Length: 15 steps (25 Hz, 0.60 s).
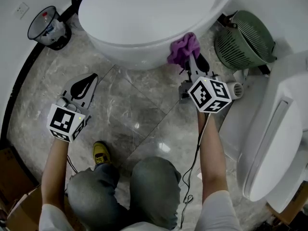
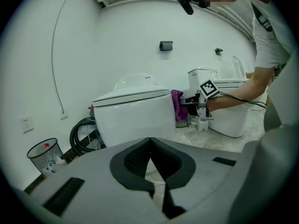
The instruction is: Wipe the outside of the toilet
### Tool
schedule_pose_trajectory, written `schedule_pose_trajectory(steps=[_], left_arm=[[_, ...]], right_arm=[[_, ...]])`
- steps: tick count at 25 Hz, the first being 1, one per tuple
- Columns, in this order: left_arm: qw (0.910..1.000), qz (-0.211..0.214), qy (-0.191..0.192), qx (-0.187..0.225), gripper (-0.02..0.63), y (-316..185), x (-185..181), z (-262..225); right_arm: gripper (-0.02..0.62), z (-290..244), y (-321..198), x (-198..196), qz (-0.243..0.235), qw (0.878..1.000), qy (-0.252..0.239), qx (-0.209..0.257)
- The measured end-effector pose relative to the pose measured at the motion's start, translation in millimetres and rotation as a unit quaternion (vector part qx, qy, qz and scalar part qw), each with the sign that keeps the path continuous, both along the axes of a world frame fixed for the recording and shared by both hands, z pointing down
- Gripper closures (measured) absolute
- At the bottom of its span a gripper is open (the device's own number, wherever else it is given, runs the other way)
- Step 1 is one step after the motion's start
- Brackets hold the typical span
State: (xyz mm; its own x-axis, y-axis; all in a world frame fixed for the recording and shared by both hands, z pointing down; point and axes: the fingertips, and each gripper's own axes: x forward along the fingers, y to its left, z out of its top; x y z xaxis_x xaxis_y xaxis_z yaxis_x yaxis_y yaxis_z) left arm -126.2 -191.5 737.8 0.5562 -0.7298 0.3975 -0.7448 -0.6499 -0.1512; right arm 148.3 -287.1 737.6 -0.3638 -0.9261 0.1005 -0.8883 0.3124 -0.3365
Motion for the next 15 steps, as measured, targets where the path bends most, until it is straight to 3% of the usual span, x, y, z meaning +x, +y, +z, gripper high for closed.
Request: schedule_pose_trajectory(steps=[3, 6, 10, 15], left_arm=[[1.0000, -0.001, -0.001, -0.002, 0.594, 2, -4, 1], [1.0000, -0.003, -0.002, -0.003, 0.594, 4, -10, 5], [1.0000, -0.005, -0.003, -0.006, 0.594, 5, -15, 9], [0.9999, -0.004, -0.007, -0.007, 0.594, 7, -14, 12]], right_arm=[[0.537, 5, -2, 26, 0.055, 0.998, 0.019, -0.010], [0.538, 4, 13, 37, 0.065, 0.997, 0.031, -0.002], [0.538, -15, 48, 27, 0.034, 0.998, 0.044, 0.029], [0.538, -21, 99, -18, -0.053, 0.997, 0.022, 0.052]])
